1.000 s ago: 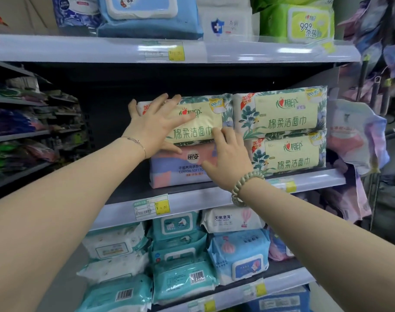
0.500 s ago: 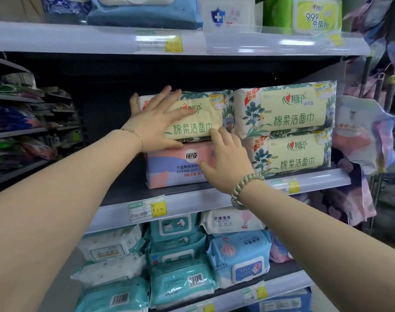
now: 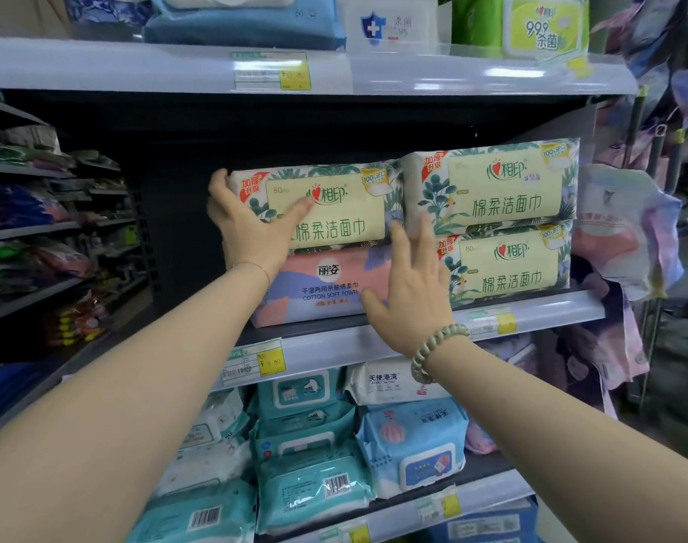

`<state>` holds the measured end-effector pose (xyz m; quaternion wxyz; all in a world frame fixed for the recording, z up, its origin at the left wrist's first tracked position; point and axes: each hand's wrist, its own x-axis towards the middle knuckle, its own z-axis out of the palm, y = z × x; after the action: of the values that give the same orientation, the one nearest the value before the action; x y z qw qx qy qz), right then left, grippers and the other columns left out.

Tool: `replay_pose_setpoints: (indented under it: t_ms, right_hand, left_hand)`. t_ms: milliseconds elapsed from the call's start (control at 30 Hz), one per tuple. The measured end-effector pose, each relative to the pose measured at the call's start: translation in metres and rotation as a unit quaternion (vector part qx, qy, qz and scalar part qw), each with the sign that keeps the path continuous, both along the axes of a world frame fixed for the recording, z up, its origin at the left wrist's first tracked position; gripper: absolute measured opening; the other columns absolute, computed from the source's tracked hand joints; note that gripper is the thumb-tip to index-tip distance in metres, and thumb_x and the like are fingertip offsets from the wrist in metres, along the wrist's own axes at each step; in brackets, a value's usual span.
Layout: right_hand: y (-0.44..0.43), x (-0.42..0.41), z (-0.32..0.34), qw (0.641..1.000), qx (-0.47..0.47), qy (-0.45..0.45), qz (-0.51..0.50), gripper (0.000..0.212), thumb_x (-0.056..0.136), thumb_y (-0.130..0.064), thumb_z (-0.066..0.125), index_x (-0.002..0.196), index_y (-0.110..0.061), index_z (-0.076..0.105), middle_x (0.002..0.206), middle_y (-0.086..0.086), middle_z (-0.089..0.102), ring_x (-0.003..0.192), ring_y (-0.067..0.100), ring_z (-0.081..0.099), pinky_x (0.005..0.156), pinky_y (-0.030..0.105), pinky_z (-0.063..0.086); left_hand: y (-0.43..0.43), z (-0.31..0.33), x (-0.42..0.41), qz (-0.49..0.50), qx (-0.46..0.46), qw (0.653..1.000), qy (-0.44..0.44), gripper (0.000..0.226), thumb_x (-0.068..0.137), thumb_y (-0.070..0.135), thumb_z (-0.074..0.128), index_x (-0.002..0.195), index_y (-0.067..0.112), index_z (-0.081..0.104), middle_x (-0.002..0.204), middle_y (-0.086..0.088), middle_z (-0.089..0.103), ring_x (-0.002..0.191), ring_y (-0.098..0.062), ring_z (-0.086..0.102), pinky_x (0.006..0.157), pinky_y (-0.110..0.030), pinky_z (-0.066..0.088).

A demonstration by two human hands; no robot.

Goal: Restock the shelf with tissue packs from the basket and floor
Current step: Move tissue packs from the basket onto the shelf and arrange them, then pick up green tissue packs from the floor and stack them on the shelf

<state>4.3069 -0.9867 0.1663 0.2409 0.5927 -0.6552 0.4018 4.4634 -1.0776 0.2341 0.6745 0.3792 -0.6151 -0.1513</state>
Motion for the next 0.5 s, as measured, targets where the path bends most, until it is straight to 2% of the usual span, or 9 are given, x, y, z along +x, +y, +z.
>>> replay_pose_setpoints:
  t_ms: [67, 167, 233, 333, 400, 500]
  right_hand:
    - [0.002, -0.005, 0.000, 0.999, -0.027, -0.012, -0.031, 0.086, 0.082, -0.040, 0.054, 0.151, -0.018, 0.006, 0.156, 0.013, -0.011, 0.140, 0.030, 0.015, 0.108, 0.047, 0.022]
    - [0.003, -0.016, 0.001, 0.995, -0.091, -0.040, -0.022, 0.075, 0.085, -0.034, 0.054, 0.148, -0.016, 0.019, 0.155, 0.013, 0.004, 0.136, 0.031, 0.021, 0.107, 0.048, 0.024]
    - [0.003, -0.026, 0.000, 0.991, -0.124, -0.042, 0.022, 0.062, 0.086, -0.028, 0.052, 0.142, -0.013, 0.031, 0.152, 0.014, 0.015, 0.132, 0.029, 0.025, 0.107, 0.046, 0.026]
    - [0.004, -0.036, 0.000, 0.990, -0.124, -0.019, 0.062, 0.051, 0.084, -0.024, 0.049, 0.131, -0.009, 0.039, 0.148, 0.017, 0.023, 0.129, 0.029, 0.028, 0.106, 0.044, 0.028]
    - [0.005, -0.040, 0.002, 0.991, -0.111, -0.011, 0.077, 0.051, 0.083, -0.021, 0.051, 0.130, -0.008, 0.039, 0.147, 0.019, 0.023, 0.129, 0.032, 0.028, 0.105, 0.044, 0.029]
    - [0.008, -0.042, 0.008, 0.991, -0.085, -0.008, 0.101, 0.057, 0.084, -0.019, 0.052, 0.138, -0.009, 0.035, 0.149, 0.016, 0.023, 0.133, 0.030, 0.026, 0.109, 0.041, 0.025]
  left_hand:
    - [-0.003, -0.002, 0.000, -0.018, 0.020, 0.998, 0.052, 0.105, 0.058, 0.051, 0.086, 0.139, 0.024, 0.025, 0.122, 0.003, 0.054, 0.094, -0.002, 0.058, 0.065, -0.006, 0.040]
    - [-0.007, -0.010, 0.003, -0.055, 0.073, 0.991, 0.100, 0.086, 0.062, 0.048, 0.085, 0.131, 0.020, 0.041, 0.097, 0.017, 0.061, 0.082, 0.009, 0.058, 0.055, -0.004, 0.043]
    - [-0.010, -0.019, 0.003, -0.074, 0.082, 0.989, 0.101, 0.073, 0.064, 0.050, 0.083, 0.124, 0.023, 0.050, 0.099, 0.018, 0.064, 0.084, 0.009, 0.059, 0.063, -0.007, 0.045]
    - [-0.013, -0.027, 0.002, -0.058, 0.066, 0.989, 0.120, 0.092, 0.054, 0.062, 0.081, 0.129, 0.024, 0.043, 0.118, 0.008, 0.060, 0.100, -0.003, 0.061, 0.077, -0.018, 0.048]
    - [-0.011, -0.028, -0.001, -0.034, 0.049, 0.991, 0.118, 0.095, 0.057, 0.061, 0.081, 0.132, 0.022, 0.038, 0.124, 0.004, 0.053, 0.103, -0.006, 0.059, 0.075, -0.016, 0.046]
    - [-0.010, -0.026, -0.005, -0.025, 0.043, 0.994, 0.093, 0.085, 0.064, 0.059, 0.078, 0.129, 0.022, 0.038, 0.119, 0.005, 0.058, 0.098, -0.006, 0.061, 0.074, -0.018, 0.048]
